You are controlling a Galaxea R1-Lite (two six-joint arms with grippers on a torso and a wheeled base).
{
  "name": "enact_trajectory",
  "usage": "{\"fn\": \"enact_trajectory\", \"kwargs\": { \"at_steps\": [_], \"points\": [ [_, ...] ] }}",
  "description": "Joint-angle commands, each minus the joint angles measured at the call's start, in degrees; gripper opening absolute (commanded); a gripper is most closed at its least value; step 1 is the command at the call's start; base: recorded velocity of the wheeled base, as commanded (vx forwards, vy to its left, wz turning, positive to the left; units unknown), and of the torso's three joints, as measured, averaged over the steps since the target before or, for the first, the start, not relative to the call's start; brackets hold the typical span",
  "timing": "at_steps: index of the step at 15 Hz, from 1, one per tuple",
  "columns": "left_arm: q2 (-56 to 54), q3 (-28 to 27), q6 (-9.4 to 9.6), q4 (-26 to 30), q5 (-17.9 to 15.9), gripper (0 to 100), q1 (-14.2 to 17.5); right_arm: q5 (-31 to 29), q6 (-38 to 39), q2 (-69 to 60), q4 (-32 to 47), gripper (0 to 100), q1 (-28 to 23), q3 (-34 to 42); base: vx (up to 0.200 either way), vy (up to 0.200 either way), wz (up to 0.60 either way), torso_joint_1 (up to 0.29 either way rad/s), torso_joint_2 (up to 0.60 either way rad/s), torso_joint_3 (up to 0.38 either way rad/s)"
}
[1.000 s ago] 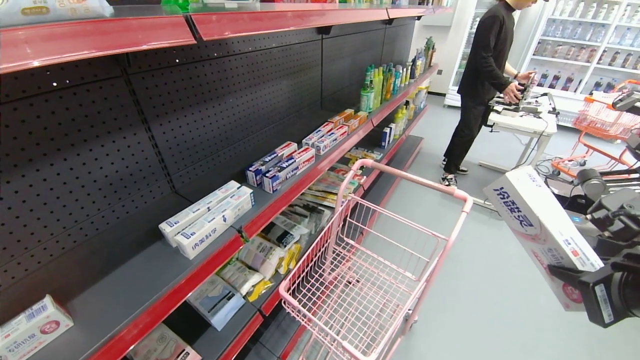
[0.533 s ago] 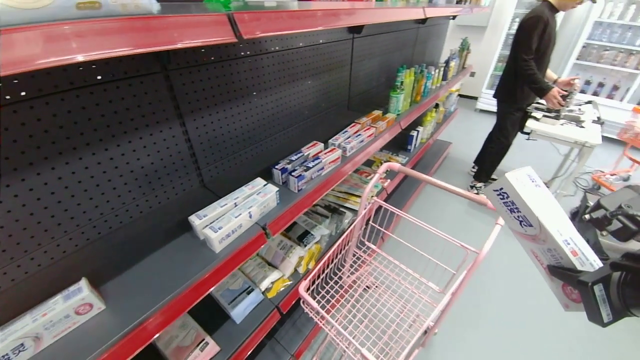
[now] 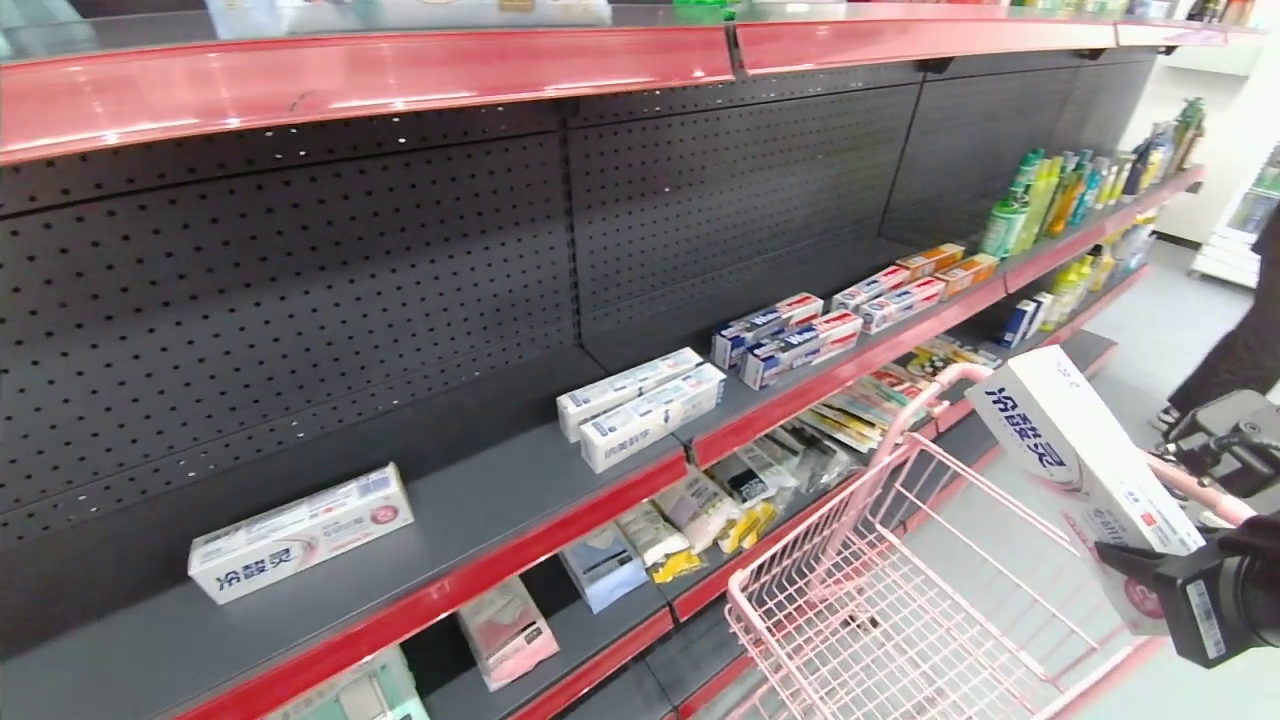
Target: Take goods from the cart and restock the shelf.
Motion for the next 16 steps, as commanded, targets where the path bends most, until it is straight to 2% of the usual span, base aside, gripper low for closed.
{"fn": "enact_trajectory", "kwargs": {
  "at_steps": [1,11,16],
  "points": [
    [0.0,0.0,0.02,0.0,0.0,100,0.0,0.0,0.0,0.1,0.0,0,0.0,0.1,0.000,0.000,0.60,0.002,0.00,0.002],
    [0.0,0.0,-0.07,0.0,0.0,100,0.0,0.0,-0.1,1.3,-0.4,0,0.0,0.1,0.000,0.000,0.60,0.002,0.00,0.005],
    [0.0,0.0,0.02,0.0,0.0,100,0.0,0.1,-0.1,0.7,-0.5,0,0.0,0.1,0.000,0.000,0.00,0.000,0.00,0.000]
  ]
}}
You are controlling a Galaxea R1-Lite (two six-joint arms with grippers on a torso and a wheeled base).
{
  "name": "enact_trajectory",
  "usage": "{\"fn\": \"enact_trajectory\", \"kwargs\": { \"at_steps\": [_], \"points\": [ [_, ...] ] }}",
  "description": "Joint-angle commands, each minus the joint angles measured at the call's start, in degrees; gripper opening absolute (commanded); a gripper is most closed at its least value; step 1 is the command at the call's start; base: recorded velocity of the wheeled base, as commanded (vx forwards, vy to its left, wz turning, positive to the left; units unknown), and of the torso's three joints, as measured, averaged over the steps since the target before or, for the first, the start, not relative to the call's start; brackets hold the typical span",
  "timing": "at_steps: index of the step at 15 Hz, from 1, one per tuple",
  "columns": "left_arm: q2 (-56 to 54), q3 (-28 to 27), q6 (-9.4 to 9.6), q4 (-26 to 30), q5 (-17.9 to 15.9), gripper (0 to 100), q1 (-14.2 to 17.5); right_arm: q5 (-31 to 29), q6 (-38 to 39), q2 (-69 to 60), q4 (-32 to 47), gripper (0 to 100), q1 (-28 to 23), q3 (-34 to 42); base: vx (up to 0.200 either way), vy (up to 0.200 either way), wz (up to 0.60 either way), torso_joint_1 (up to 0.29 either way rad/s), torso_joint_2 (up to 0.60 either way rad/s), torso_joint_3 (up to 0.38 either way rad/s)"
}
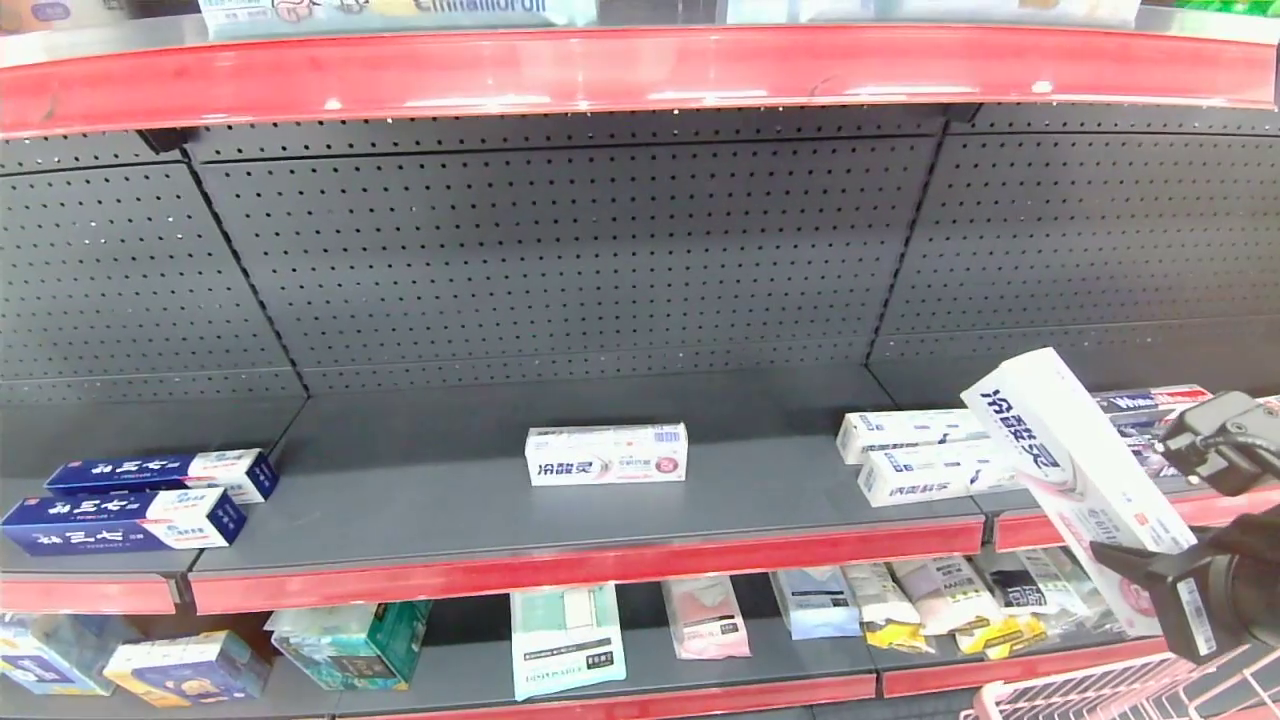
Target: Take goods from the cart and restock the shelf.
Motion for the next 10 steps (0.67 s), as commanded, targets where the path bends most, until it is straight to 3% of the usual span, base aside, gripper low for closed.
{"fn": "enact_trajectory", "kwargs": {
  "at_steps": [1,5,10],
  "points": [
    [0.1,0.0,0.02,0.0,0.0,100,0.0,0.2,0.1,-0.7,-0.1,0,0.1,0.0,0.000,0.000,0.00,0.000,0.00,0.000],
    [0.1,0.0,0.11,-0.1,0.0,100,0.0,1.1,0.6,-3.6,-1.1,0,0.2,0.2,0.000,0.000,0.00,0.000,0.00,0.000],
    [1.0,-0.1,1.51,0.0,-0.8,100,-0.2,1.5,9.4,-5.8,-20.5,0,1.1,10.1,0.000,0.000,0.00,0.000,0.00,0.000]
  ]
}}
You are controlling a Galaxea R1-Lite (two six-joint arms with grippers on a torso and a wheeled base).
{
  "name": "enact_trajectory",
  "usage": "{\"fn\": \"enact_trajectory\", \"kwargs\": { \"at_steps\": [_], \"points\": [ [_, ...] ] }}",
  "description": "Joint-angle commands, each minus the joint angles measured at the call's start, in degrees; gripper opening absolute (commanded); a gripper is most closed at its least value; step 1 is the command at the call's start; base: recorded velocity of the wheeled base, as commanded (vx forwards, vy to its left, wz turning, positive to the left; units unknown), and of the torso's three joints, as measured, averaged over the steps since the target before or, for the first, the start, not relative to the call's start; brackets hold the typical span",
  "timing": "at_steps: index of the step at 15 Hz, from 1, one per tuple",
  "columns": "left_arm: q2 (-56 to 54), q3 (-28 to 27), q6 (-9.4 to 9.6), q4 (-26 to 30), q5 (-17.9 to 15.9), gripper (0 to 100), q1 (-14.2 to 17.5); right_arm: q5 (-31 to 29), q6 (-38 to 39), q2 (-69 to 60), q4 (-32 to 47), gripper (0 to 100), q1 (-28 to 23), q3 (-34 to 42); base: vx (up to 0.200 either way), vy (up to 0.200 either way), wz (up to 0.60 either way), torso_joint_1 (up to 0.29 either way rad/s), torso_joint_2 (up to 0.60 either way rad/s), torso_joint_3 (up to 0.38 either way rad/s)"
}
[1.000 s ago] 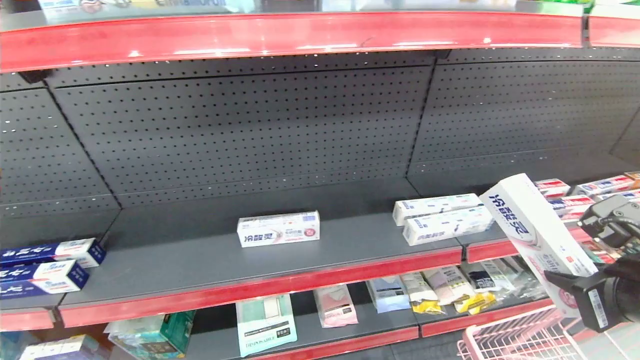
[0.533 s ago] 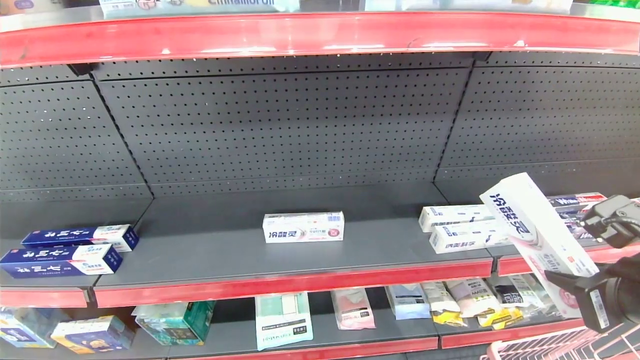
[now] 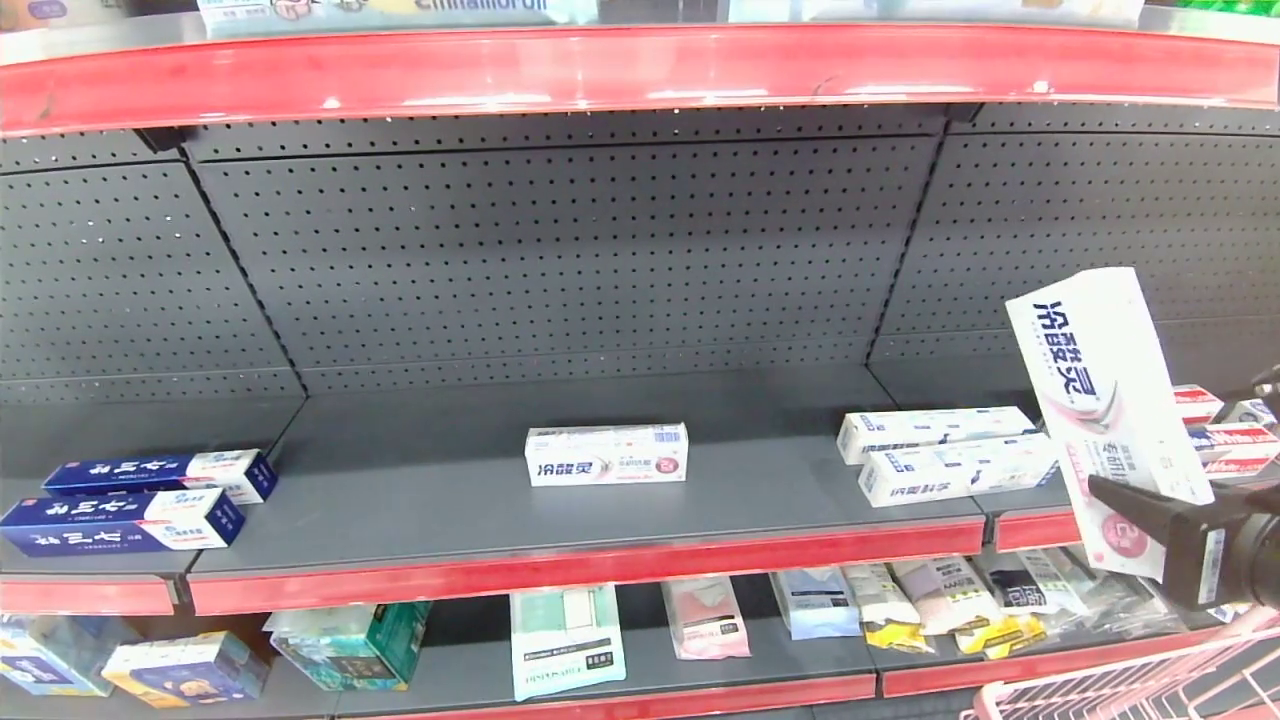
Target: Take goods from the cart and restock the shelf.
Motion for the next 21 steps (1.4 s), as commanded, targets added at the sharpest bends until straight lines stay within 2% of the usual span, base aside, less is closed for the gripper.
{"fn": "enact_trajectory", "kwargs": {
  "at_steps": [1,3,8,10,14,16,19,20,21],
  "points": [
    [0.7,-0.1,2.13,0.0,-1.1,100,-0.1,0.0,0.7,-5.2,-1.9,0,0.2,7.2,0.000,0.000,0.00,0.000,0.00,0.000],
    [1.3,-0.2,2.48,0.0,-1.3,100,-0.1,0.0,0.8,-8.1,0.9,0,-0.3,8.6,0.000,0.000,0.00,0.000,0.00,0.000],
    [4.4,-0.2,2.48,0.0,-1.3,100,-0.2,2.4,0.8,-10.5,13.2,0,-3.2,4.2,0.000,0.000,0.00,0.000,0.00,0.000],
    [6.4,-0.2,2.57,0.0,-1.4,100,-2.1,1.9,0.4,-10.0,16.3,0,-4.1,2.0,0.000,0.000,0.00,0.000,0.00,0.000],
    [6.9,-0.2,2.65,-0.1,-1.4,100,-3.7,1.8,-1.7,-9.5,17.5,0,-6.6,-0.8,0.000,0.000,0.00,0.000,0.00,0.000],
    [6.2,-0.2,3.18,-0.1,-1.5,100,-6.0,1.9,-3.4,-9.5,17.5,0,-8.4,-1.4,0.000,0.000,0.00,0.000,0.00,0.000],
    [5.3,-0.2,3.18,-0.2,-1.6,100,-7.2,2.1,-3.7,-9.6,17.5,0,-9.5,-1.7,0.000,0.000,0.00,0.000,0.00,0.000],
    [5.3,-0.2,2.92,-0.2,-1.5,100,-7.3,2.0,-4.1,-9.9,17.5,0,-9.6,-1.8,0.000,0.000,0.00,0.000,0.00,0.000],
    [5.3,-0.2,2.83,-0.2,-1.2,100,-5.8,2.0,-4.3,-10.1,17.5,0,-9.6,-1.8,0.000,0.000,0.00,0.000,0.00,0.000]
  ]
}}
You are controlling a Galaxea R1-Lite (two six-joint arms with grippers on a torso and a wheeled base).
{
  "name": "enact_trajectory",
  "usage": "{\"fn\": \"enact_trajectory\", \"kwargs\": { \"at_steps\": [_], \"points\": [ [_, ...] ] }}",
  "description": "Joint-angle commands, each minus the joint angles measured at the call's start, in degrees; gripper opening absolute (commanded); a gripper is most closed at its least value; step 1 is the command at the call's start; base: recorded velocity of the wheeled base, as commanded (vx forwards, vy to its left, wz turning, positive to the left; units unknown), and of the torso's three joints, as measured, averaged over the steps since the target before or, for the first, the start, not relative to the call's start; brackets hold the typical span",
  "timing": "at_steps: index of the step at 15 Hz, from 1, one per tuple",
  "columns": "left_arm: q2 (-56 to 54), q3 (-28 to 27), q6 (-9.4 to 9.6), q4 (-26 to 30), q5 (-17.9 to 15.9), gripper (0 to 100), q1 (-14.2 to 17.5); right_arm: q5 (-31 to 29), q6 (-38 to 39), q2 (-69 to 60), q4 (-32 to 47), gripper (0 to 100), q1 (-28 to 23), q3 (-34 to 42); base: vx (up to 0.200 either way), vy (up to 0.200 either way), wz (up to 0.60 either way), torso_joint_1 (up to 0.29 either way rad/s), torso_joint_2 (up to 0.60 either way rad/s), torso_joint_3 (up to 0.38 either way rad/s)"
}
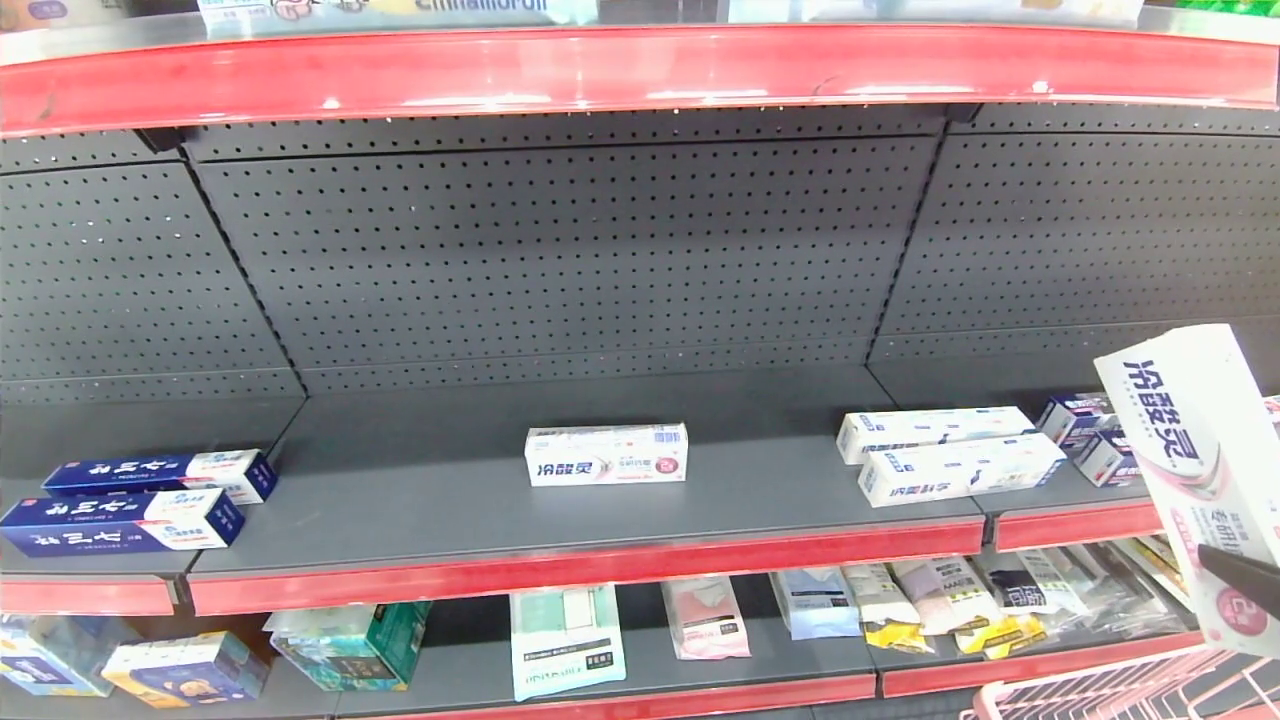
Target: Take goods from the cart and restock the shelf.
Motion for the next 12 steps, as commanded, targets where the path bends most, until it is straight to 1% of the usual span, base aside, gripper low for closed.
{"fn": "enact_trajectory", "kwargs": {
  "at_steps": [1,2,4,5,9,10,11,12],
  "points": [
    [-0.2,0.0,-0.01,0.0,0.1,100,4.5,0.0,-0.4,-0.2,0.0,0,-0.4,-0.1,0.000,0.000,0.00,0.000,0.00,0.000],
    [-0.8,0.1,0.08,0.0,0.1,100,6.5,0.0,-0.7,-0.2,0.0,0,-0.5,-0.2,0.000,0.000,0.00,0.000,0.00,0.000],
    [-1.8,0.1,0.34,0.0,-0.4,100,4.6,0.0,-1.0,-0.1,0.0,0,-0.5,-0.1,0.000,0.000,0.00,0.000,0.00,0.000],
    [-1.7,0.1,0.43,-0.1,-1.5,100,4.7,0.0,-1.0,-0.1,0.0,0,-0.5,-0.1,0.000,0.000,0.00,0.000,0.00,0.000],
    [-2.1,0.2,0.61,-0.4,-1.6,100,5.1,0.0,-1.4,-0.3,0.0,0,-0.5,-0.2,0.000,0.000,0.00,0.000,0.00,0.000],
    [7.0,-12.2,-2.56,0.1,-4.0,100,5.1,0.0,-1.8,-0.3,0.0,0,-0.5,-0.4,0.000,0.000,0.00,0.000,0.00,0.000],
    [24.1,-24.0,-10.29,-1.2,-3.6,100,5.0,0.2,-2.1,-0.1,0.0,0,-0.4,-0.2,0.000,0.000,0.00,0.000,0.00,0.000],
    [30.0,-30.8,-11.78,-6.3,-4.2,100,5.3,0.3,-2.1,-0.1,0.0,0,-0.3,0.1,0.000,0.000,0.00,0.000,0.00,0.000]
  ]
}}
